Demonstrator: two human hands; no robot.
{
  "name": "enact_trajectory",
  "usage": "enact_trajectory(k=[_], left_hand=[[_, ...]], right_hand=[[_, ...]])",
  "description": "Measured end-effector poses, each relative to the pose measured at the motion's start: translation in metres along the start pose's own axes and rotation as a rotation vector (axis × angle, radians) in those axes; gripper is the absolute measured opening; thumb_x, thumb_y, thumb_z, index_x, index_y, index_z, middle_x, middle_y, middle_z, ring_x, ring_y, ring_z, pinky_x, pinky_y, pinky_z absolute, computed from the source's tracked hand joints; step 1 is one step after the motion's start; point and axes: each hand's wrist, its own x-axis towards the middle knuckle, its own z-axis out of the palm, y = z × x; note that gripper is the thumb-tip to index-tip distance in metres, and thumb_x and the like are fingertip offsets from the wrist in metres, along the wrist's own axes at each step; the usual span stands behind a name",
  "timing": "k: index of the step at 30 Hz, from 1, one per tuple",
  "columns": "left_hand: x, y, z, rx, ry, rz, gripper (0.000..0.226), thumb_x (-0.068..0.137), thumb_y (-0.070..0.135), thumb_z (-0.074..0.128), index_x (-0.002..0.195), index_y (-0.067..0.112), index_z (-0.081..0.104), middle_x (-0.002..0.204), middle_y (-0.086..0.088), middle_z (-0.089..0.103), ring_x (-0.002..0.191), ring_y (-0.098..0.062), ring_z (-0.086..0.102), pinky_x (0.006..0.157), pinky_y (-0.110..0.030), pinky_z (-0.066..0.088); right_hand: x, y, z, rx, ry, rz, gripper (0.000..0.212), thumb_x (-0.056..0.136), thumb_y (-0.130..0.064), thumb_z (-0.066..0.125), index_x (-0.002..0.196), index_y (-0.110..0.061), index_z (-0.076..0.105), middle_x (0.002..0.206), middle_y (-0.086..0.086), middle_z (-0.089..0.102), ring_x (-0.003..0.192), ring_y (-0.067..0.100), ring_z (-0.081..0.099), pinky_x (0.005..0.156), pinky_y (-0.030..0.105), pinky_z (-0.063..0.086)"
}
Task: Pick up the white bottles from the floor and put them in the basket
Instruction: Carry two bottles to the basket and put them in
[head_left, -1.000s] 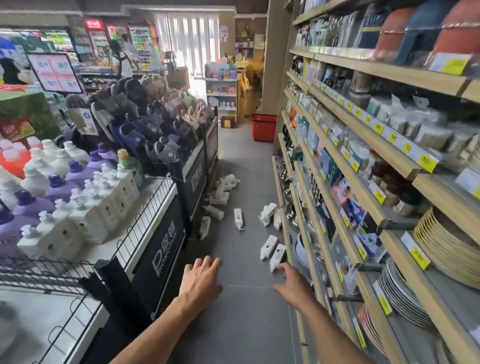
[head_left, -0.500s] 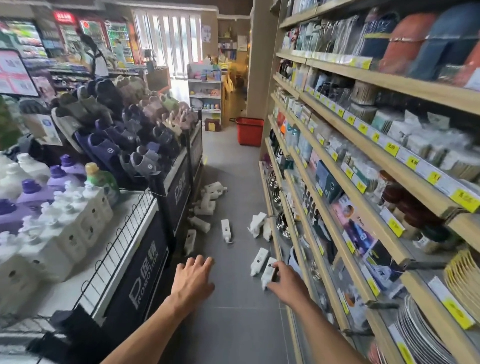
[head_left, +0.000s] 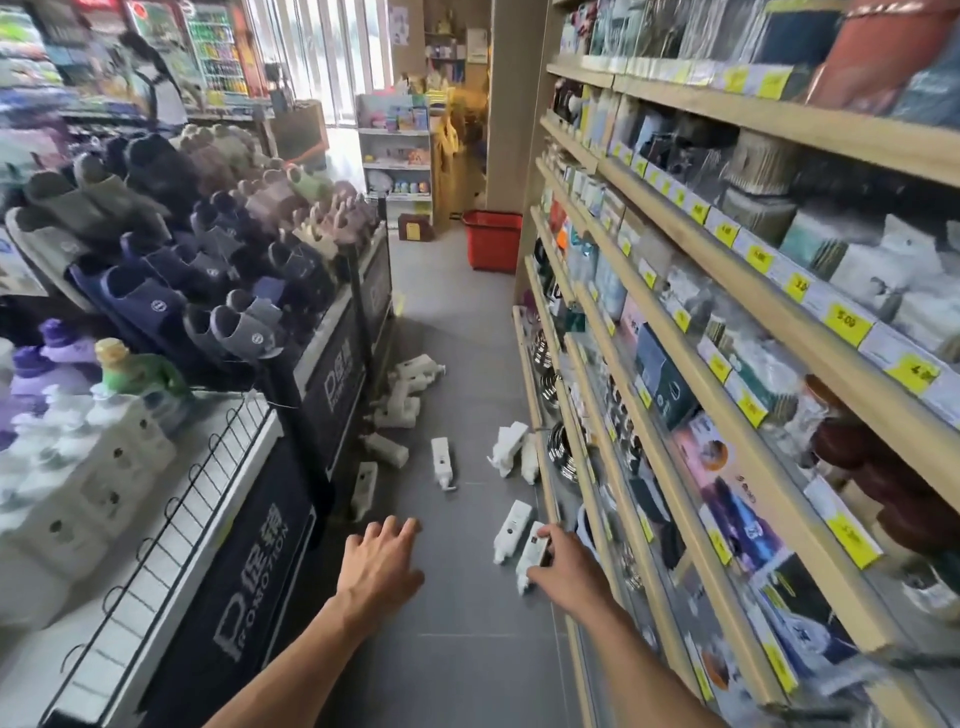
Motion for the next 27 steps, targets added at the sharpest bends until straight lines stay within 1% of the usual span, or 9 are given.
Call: enact_trajectory(k=[6, 11, 14, 18, 21, 22, 23, 24, 27], left_hand=[[0.060, 0.013, -0.013, -0.017, 0.022, -0.038, 0.064, 0.083, 0.045, 0.062, 0.140, 0.034, 0.036, 0.134, 0.001, 0.050, 0.126, -0.026, 0.048, 0.100, -0.043, 0.041], [0.107, 0.024, -0.018, -0.013, 0.017, -0.032, 0.069, 0.085, 0.045, 0.060, 0.146, 0.034, 0.030, 0.137, 0.000, 0.048, 0.129, -0.027, 0.046, 0.102, -0.043, 0.039], [0.139, 0.022, -0.022, -0.010, 0.006, -0.035, 0.070, 0.085, 0.046, 0.059, 0.147, 0.034, 0.029, 0.137, 0.001, 0.048, 0.131, -0.025, 0.044, 0.102, -0.042, 0.038], [0.190, 0.011, -0.025, -0.016, -0.022, -0.020, 0.071, 0.086, 0.046, 0.060, 0.149, 0.035, 0.028, 0.140, 0.001, 0.046, 0.132, -0.025, 0.043, 0.104, -0.043, 0.038], [0.243, -0.001, -0.038, -0.002, 0.009, 0.012, 0.071, 0.086, 0.046, 0.061, 0.149, 0.035, 0.029, 0.142, 0.001, 0.046, 0.133, -0.026, 0.044, 0.105, -0.044, 0.038], [0.246, -0.001, -0.043, -0.007, -0.012, -0.006, 0.072, 0.086, 0.046, 0.061, 0.149, 0.034, 0.028, 0.142, 0.000, 0.046, 0.133, -0.026, 0.044, 0.105, -0.044, 0.038], [0.281, -0.012, -0.049, -0.025, -0.006, 0.023, 0.073, 0.087, 0.046, 0.061, 0.151, 0.033, 0.027, 0.143, 0.000, 0.045, 0.133, -0.026, 0.044, 0.106, -0.044, 0.038], [0.309, -0.020, -0.053, -0.008, -0.026, 0.029, 0.074, 0.088, 0.046, 0.060, 0.152, 0.033, 0.026, 0.145, 0.000, 0.044, 0.134, -0.026, 0.043, 0.107, -0.044, 0.037], [0.316, -0.020, -0.046, -0.011, -0.088, 0.038, 0.075, 0.088, 0.047, 0.060, 0.153, 0.032, 0.026, 0.146, 0.000, 0.042, 0.135, -0.026, 0.042, 0.107, -0.043, 0.037]], right_hand=[[0.068, 0.005, -0.017, -0.036, -0.024, -0.009, 0.051, 0.085, -0.026, 0.070, 0.133, -0.025, 0.053, 0.131, 0.002, 0.060, 0.112, 0.024, 0.062, 0.087, 0.032, 0.051], [0.121, 0.002, -0.028, -0.016, -0.045, -0.011, 0.048, 0.079, -0.027, 0.070, 0.124, -0.029, 0.053, 0.129, -0.003, 0.062, 0.114, 0.020, 0.061, 0.088, 0.036, 0.054], [0.157, -0.002, -0.032, -0.011, -0.053, -0.016, 0.050, 0.079, -0.028, 0.069, 0.126, -0.031, 0.053, 0.129, -0.004, 0.060, 0.111, 0.018, 0.062, 0.088, 0.039, 0.055], [0.200, -0.009, -0.035, -0.034, -0.034, -0.006, 0.053, 0.083, -0.027, 0.070, 0.132, -0.030, 0.052, 0.135, -0.003, 0.056, 0.114, 0.020, 0.060, 0.090, 0.038, 0.055], [0.238, -0.021, -0.046, -0.051, -0.006, 0.007, 0.054, 0.085, -0.027, 0.072, 0.135, -0.028, 0.051, 0.136, -0.003, 0.055, 0.107, 0.018, 0.063, 0.084, 0.032, 0.053], [0.236, -0.023, -0.046, -0.039, -0.010, 0.010, 0.053, 0.085, -0.028, 0.072, 0.134, -0.028, 0.051, 0.135, -0.003, 0.056, 0.104, 0.018, 0.064, 0.082, 0.031, 0.053], [0.263, -0.031, -0.043, -0.026, 0.016, 0.029, 0.054, 0.084, -0.029, 0.073, 0.133, -0.029, 0.051, 0.135, -0.002, 0.056, 0.104, 0.018, 0.064, 0.082, 0.031, 0.053], [0.283, -0.038, -0.038, -0.033, 0.026, 0.060, 0.055, 0.084, -0.029, 0.073, 0.134, -0.030, 0.051, 0.135, -0.002, 0.056, 0.107, 0.018, 0.064, 0.085, 0.032, 0.054], [0.273, -0.036, -0.027, -0.053, -0.052, 0.135, 0.058, 0.084, -0.033, 0.072, 0.137, -0.033, 0.048, 0.135, -0.002, 0.057, 0.113, 0.018, 0.062, 0.092, 0.035, 0.053]])
